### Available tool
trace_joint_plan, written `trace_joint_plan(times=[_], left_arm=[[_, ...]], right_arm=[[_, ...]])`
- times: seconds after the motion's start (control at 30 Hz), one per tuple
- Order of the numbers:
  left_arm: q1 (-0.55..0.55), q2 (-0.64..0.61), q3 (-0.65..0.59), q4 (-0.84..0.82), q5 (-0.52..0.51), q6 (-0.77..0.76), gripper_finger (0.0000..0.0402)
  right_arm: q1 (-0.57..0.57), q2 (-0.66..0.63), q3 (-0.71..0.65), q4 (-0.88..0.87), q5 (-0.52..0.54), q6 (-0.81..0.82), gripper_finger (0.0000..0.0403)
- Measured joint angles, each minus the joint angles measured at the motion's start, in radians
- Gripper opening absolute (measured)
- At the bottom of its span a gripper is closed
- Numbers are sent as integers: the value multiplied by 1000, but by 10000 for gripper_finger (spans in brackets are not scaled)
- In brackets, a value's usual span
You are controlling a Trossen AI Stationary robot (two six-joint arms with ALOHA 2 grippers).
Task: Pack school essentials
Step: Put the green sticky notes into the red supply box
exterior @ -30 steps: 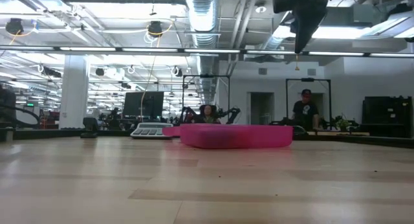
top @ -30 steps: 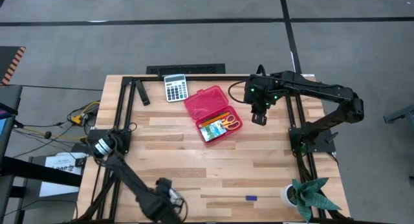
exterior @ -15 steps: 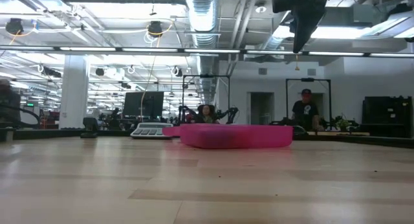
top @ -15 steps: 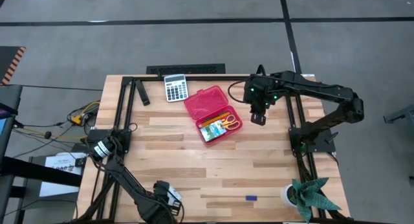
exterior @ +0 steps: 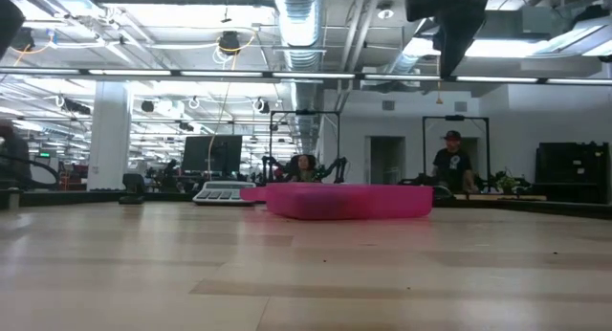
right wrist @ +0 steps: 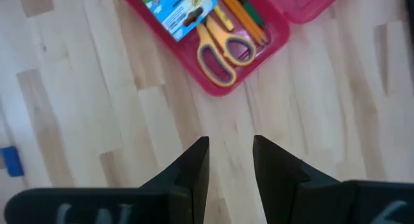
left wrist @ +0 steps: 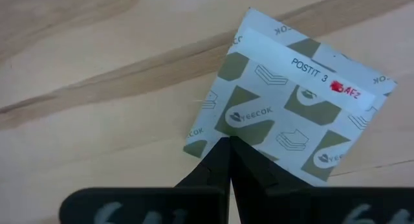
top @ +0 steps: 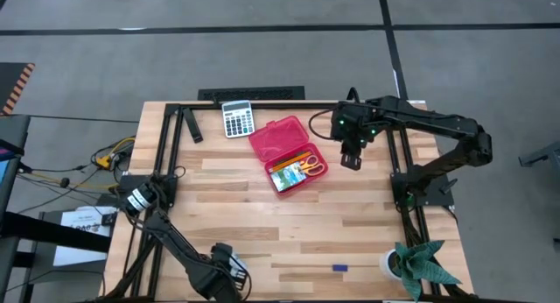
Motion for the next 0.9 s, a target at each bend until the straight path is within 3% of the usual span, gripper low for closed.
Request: trace_joint_plan(times=[0.17, 0.5, 0.67, 0.9], left_arm=[[29, 0, 0, 42, -33, 11, 0], [224, 7, -3, 119, -255, 197, 0], [345, 28, -1, 228, -322, 389, 0], [449, 97, 4, 510, -293, 603, 0]], right_arm=[[6, -9, 0, -33, -40, 1, 125], [118, -94, -21, -70, -70, 107, 125], [202, -168, -161, 55, -70, 218, 131], [313, -241, -473, 410, -91, 421, 179]])
